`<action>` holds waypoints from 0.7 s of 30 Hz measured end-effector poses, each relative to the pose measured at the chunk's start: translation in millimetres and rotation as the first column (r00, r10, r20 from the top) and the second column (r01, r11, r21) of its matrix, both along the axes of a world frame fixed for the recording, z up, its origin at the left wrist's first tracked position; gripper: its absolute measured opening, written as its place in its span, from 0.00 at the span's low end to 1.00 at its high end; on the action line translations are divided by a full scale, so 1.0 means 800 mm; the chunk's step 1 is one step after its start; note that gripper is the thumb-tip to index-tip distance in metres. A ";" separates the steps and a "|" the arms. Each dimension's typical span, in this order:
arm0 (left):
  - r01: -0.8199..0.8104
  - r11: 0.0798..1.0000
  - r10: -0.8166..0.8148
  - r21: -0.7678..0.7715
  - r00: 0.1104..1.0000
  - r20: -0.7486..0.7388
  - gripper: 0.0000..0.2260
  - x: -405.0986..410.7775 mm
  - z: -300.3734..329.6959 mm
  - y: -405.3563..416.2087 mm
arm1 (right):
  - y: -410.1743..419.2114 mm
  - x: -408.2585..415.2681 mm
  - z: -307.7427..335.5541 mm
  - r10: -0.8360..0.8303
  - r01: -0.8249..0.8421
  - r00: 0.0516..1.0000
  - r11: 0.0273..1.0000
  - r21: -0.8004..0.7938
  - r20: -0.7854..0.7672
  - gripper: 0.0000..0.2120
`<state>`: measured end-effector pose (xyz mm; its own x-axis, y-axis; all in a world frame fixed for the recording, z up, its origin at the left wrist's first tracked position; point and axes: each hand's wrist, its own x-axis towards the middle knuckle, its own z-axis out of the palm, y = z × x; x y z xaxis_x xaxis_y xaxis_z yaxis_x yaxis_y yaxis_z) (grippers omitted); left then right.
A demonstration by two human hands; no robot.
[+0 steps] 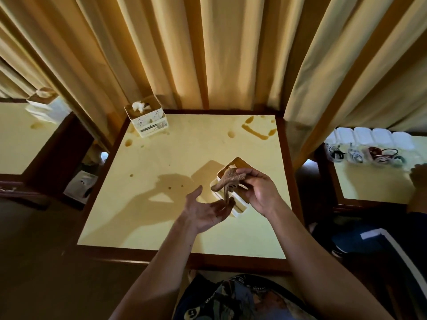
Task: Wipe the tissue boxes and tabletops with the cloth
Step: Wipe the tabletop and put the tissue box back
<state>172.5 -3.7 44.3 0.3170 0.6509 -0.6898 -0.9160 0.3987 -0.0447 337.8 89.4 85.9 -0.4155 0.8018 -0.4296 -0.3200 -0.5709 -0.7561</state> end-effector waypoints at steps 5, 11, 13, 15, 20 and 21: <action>0.137 0.979 -0.129 0.152 0.990 -0.058 0.38 -0.037 0.011 0.028 | 0.000 -0.050 0.002 -0.060 0.063 0.997 0.996 0.067 -0.050 0.12; 0.057 0.987 0.021 0.149 0.879 -0.477 0.10 -0.081 0.002 0.084 | 0.001 -0.068 -0.028 -0.050 0.024 0.964 0.995 0.101 0.261 0.15; 0.088 0.991 -0.008 0.105 0.800 -0.600 0.12 -0.096 0.000 0.094 | 0.002 -0.066 -0.034 -0.115 0.021 0.866 0.981 0.194 0.488 0.15; 0.166 0.981 -0.044 0.103 0.701 -0.711 0.13 -0.108 0.000 0.105 | 0.005 -0.065 -0.039 -0.245 -0.020 0.657 0.940 0.342 0.713 0.14; 0.369 0.929 -0.104 0.034 0.349 -0.931 0.08 -0.124 -0.015 0.142 | 0.016 -0.073 -0.065 -0.330 -0.412 0.133 0.839 0.355 0.935 0.27; 0.418 0.908 -0.101 0.026 0.278 -0.955 0.07 -0.124 -0.017 0.149 | 0.018 -0.076 -0.071 -0.295 -0.445 0.072 0.845 0.296 0.953 0.28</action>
<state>73.3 115.8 30.5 -0.2365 0.8391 -0.4898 -0.1272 0.4730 0.8718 276.9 104.1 29.3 -0.0036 0.9917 -0.1282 0.9058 -0.0511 -0.4206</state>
